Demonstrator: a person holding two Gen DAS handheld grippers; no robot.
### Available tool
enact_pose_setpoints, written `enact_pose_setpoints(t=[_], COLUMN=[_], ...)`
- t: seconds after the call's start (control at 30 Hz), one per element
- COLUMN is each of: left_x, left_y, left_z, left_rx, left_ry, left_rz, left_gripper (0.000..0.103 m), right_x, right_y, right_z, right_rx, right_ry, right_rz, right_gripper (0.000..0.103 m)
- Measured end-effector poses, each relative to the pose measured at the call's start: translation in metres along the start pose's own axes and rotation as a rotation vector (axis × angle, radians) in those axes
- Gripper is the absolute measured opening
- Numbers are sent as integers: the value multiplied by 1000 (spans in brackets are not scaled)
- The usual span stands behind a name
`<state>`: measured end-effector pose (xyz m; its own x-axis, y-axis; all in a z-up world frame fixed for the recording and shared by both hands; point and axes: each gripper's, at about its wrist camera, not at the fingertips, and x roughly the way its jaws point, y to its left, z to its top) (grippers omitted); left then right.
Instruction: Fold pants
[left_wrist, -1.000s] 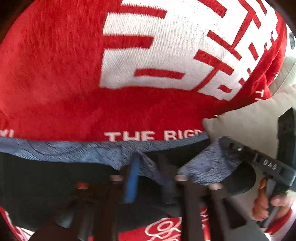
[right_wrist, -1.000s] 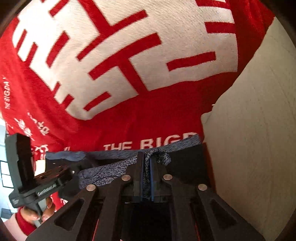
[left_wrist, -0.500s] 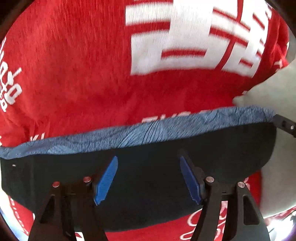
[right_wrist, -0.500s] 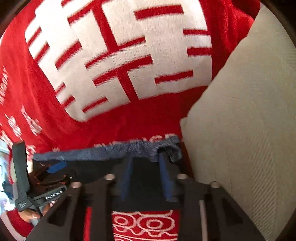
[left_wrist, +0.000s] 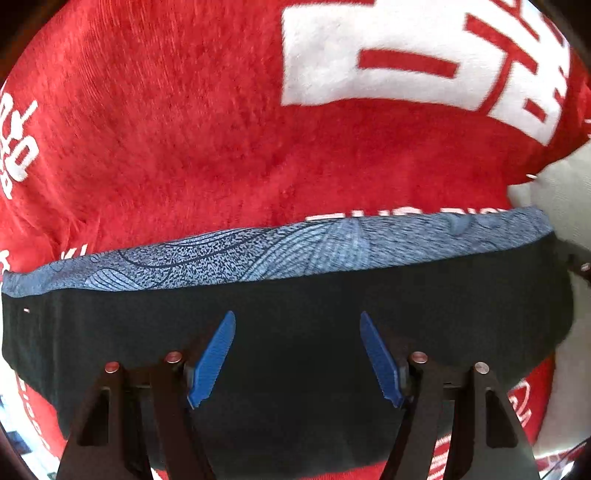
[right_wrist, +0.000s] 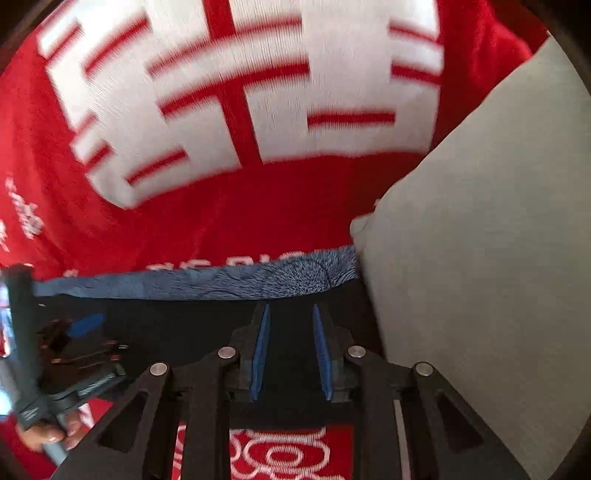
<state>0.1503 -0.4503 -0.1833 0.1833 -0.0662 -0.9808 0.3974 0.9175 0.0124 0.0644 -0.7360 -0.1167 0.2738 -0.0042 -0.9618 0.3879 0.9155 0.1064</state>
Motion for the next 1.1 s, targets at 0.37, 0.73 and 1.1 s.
enact_pose_setpoints(t=[0.37,0.73,1.1], left_x=[19,-18,-34], left_y=[28,105,136], left_z=[29,-13,-106], left_rx=[-72,-159,-219], left_ry=[-38,-11,81], left_rz=[7,71,100], left_gripper=[75,75,75], right_x=[59,15,-6], right_y=[1,3,14], right_z=[19,-6,-95], right_rx=[-1,22,47], right_ry=[32,7,128], right_rz=[-119,-9,79], right_gripper=[26,50,54])
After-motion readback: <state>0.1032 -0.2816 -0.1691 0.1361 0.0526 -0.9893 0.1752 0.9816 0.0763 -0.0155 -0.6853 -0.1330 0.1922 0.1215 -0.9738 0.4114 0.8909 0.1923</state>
